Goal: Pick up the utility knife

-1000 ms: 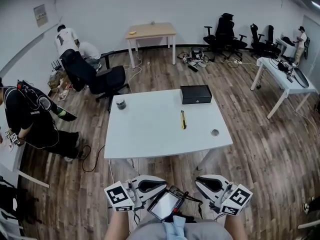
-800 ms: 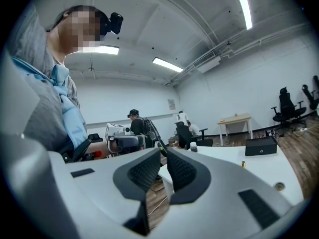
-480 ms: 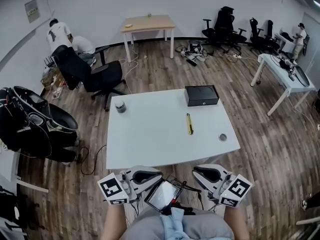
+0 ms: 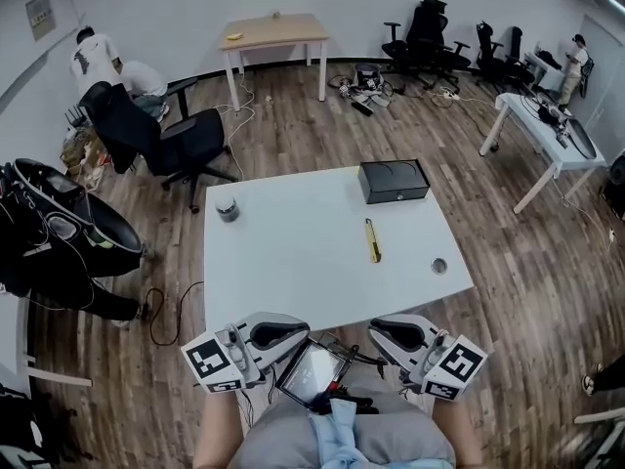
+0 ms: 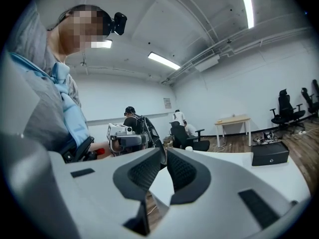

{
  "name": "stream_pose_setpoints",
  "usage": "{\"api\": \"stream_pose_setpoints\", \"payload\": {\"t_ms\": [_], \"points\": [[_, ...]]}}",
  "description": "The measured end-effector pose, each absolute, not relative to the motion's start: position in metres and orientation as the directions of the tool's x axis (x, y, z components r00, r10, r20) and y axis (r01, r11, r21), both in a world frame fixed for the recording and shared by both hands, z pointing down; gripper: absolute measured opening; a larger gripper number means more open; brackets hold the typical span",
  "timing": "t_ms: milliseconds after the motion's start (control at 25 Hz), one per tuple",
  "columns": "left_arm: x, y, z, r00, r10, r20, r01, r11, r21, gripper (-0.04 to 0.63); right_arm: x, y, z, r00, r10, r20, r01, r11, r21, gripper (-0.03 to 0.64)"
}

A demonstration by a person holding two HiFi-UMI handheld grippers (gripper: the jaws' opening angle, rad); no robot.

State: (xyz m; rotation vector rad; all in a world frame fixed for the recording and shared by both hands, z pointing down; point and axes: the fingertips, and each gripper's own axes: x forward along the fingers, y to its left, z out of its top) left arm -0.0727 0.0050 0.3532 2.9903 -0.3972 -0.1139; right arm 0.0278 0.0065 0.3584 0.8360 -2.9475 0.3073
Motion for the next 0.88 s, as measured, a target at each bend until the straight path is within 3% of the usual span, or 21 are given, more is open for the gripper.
{"api": "stream_pose_setpoints", "payload": {"t_ms": [880], "points": [[-0.059,-0.066,0.372,0.958,-0.283,-0.05,-0.268,-0.942,0.2,0.018,0.041,-0.073,0.375,-0.839,-0.519,0.163,-0.543,0.812,-0.213,0.029]]}}
